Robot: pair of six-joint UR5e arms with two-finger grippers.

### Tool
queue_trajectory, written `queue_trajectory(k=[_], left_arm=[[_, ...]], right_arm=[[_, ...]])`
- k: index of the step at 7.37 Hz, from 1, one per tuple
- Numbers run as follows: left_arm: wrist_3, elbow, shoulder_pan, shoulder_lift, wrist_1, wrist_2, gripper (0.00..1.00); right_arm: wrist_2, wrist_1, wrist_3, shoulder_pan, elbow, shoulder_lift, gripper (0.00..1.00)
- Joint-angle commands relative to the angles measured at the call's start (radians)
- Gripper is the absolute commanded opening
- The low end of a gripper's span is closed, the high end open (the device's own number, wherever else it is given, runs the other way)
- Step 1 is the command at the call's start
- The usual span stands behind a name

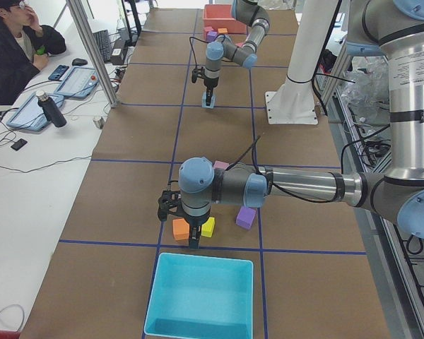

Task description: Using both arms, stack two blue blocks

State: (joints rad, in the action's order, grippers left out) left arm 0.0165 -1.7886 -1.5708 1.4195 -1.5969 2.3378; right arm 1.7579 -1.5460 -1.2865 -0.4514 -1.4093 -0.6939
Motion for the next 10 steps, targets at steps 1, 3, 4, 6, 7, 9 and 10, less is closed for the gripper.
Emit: queue_trajectory(k=[1, 3, 4, 6, 7, 9, 10], left_arm=[[0.000, 0.000, 0.000, -0.001, 0.000, 0.002, 0.98], [0.000, 0.000, 0.000, 0.001, 0.000, 0.000, 0.98], [-0.001, 0.000, 0.000, 0.001, -0.002, 0.000, 0.98], [-0.001, 0.000, 0.000, 0.001, -0.002, 0.000, 0.98], [-0.001, 0.000, 0.000, 0.001, -0.002, 0.000, 0.98], [-0.001, -0.001, 0.000, 0.001, -0.002, 0.000, 0.98], [-0.001, -0.015, 0.000, 0.002, -0.002, 0.000, 0.98]], right_arm=[[-0.001, 0.000, 0.045, 0.003, 0.001, -0.007, 0.10], [-0.006, 0.001, 0.050, 0.010, 0.003, -0.009, 0.43], [-0.011, 0.003, 0.053, 0.013, 0.003, -0.015, 0.53], [-0.032, 0.004, 0.059, 0.016, -0.011, -0.018, 0.99], [-0.029, 0.003, 0.065, 0.014, -0.017, -0.015, 1.00], [-0.008, -0.028, 0.067, -0.022, -0.095, -0.025, 1.00], [0.044, -0.105, 0.084, -0.076, -0.209, -0.067, 1.00]])
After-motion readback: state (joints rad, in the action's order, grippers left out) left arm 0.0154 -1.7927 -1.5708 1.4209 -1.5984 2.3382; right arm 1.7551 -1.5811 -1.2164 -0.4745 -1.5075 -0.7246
